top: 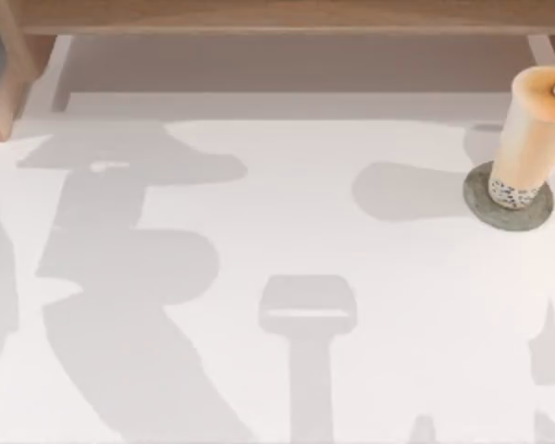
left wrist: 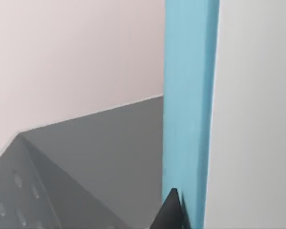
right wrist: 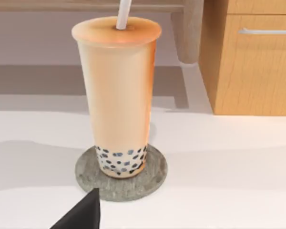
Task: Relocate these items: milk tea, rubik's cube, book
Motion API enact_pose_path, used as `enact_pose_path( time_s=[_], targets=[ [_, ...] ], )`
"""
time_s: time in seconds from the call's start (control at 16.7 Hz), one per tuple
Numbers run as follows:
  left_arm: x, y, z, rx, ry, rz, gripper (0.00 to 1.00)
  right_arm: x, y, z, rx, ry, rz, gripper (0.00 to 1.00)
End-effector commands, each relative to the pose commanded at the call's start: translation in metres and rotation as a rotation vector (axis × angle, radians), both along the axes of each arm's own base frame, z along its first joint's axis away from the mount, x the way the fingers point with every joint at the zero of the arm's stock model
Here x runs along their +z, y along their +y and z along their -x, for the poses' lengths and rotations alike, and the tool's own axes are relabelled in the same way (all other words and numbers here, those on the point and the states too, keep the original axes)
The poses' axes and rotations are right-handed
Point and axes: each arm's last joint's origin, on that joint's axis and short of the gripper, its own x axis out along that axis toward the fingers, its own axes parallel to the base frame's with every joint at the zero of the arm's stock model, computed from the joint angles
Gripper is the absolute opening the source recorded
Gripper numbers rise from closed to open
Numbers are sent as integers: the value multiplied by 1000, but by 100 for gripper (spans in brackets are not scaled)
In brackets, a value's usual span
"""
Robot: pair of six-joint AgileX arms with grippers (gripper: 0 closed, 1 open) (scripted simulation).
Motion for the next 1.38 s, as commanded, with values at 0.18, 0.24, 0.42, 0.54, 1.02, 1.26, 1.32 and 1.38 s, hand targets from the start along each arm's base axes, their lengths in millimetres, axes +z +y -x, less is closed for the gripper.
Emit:
enact_pose_path(
  time_s=[0.18,0.24,0.42,0.54,1.02,1.26,1.32,1.38],
  targets=[
    [6,10,33,17,-7,-239,0,0,0,0,0,0,0,100],
    [5,14,45,26,-5,-328,0,0,0,0,0,0,0,100],
    [-5,27,82,59,25,-601,0,0,0,0,0,0,0,100],
    [-20,34,105,73,67,-778,0,0,0,0,0,0,0,100],
    [-135,22,169,-118,331,-1230,0,0,0,0,0,0,0,100],
    [-182,-1,187,-285,404,-1289,0,0,0,0,0,0,0,100],
    [-188,-5,190,-311,412,-1293,0,0,0,0,0,0,0,100],
    [-191,-7,191,-325,416,-1295,0,0,0,0,0,0,0,100]
  ],
)
